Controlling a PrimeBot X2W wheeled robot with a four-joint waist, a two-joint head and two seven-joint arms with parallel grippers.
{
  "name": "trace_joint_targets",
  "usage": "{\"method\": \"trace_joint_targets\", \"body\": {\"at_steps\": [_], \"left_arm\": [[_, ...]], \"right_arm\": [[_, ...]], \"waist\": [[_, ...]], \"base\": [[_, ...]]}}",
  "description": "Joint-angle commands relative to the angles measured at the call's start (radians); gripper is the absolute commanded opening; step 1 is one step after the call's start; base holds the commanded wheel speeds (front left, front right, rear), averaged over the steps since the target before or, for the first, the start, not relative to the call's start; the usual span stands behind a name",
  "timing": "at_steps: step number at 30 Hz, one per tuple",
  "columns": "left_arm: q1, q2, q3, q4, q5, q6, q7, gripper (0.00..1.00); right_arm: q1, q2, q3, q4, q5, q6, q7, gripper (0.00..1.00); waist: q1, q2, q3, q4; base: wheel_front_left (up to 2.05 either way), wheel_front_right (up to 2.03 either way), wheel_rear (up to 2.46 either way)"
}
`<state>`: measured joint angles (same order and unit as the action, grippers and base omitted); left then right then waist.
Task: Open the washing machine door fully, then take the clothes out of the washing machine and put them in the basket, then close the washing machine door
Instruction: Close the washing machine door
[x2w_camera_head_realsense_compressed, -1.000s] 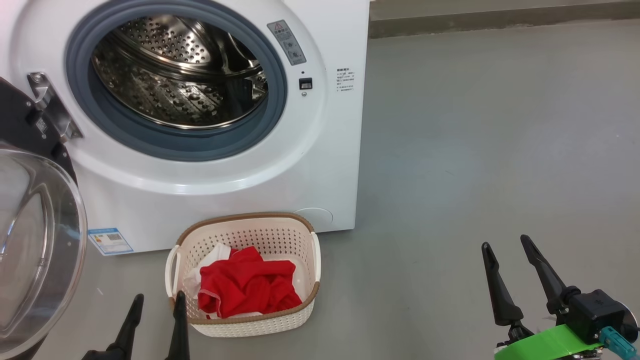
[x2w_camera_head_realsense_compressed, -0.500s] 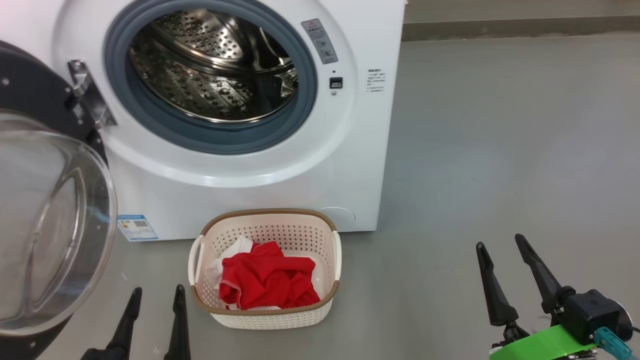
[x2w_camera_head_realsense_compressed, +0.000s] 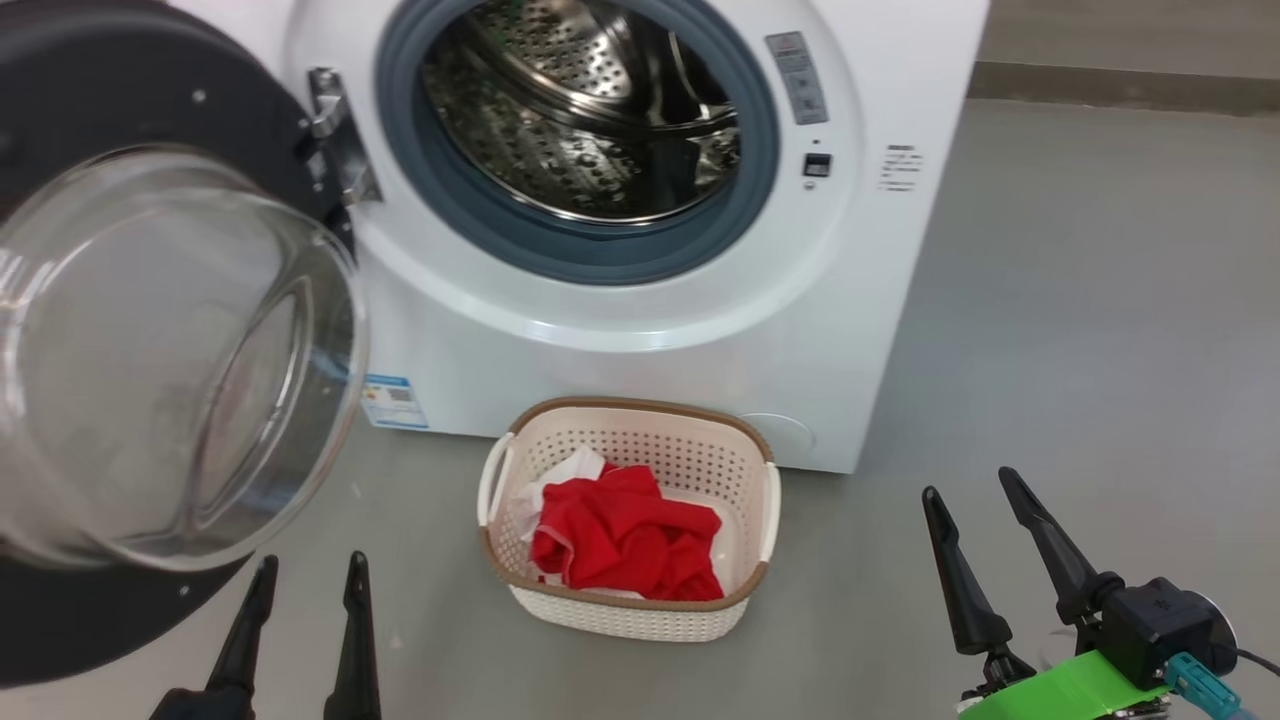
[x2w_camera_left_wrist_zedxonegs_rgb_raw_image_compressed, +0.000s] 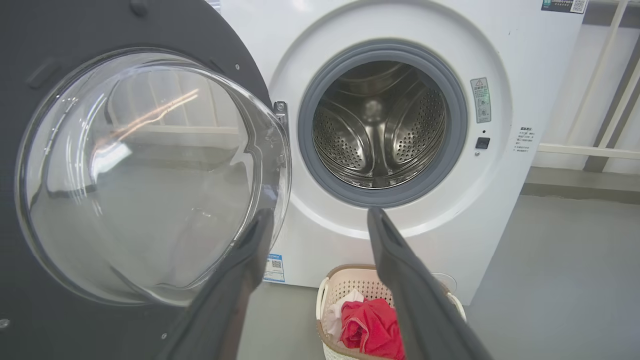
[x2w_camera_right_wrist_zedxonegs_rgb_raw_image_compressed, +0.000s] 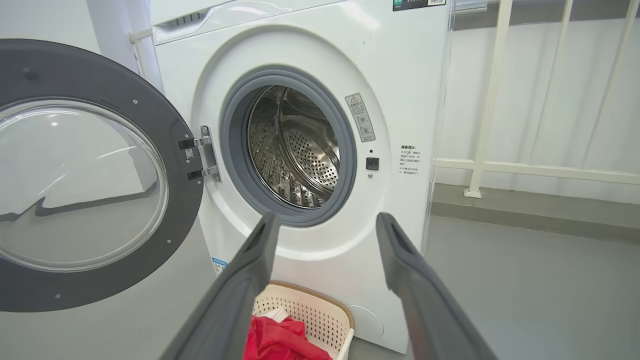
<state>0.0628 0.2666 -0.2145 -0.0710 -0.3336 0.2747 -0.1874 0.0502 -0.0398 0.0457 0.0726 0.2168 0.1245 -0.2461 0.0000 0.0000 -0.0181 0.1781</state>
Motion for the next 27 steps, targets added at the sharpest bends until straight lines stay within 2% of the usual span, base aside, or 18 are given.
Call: {"method": "trace_joint_targets", "body": {"at_steps": [1, 16, 27], "left_arm": [[-0.023, 0.023, 0.037, -0.034, 0.009, 0.013, 0.002, 1.00], [-0.011, 0.041, 0.051, -0.069, 0.024, 0.056, 0.029, 1.00], [-0.008, 0.043, 0.054, -0.075, 0.034, 0.078, 0.022, 1.00]], "right_arm": [[-0.055, -0.010, 0.026, -0.029, 0.001, 0.006, -0.005, 1.00], [-0.060, -0.010, 0.049, -0.039, 0.000, 0.006, -0.003, 1.00], [-0.057, -0.010, 0.049, -0.047, -0.012, 0.006, 0.010, 1.00]], "waist": [[0.0000, 0.0000, 0.002, 0.064], [0.0000, 0.0000, 0.003, 0.245], [0.0000, 0.0000, 0.003, 0.298]], "base": [[0.00, 0.00, 0.00], [0.00, 0.00, 0.00], [0.00, 0.00, 0.00]]}}
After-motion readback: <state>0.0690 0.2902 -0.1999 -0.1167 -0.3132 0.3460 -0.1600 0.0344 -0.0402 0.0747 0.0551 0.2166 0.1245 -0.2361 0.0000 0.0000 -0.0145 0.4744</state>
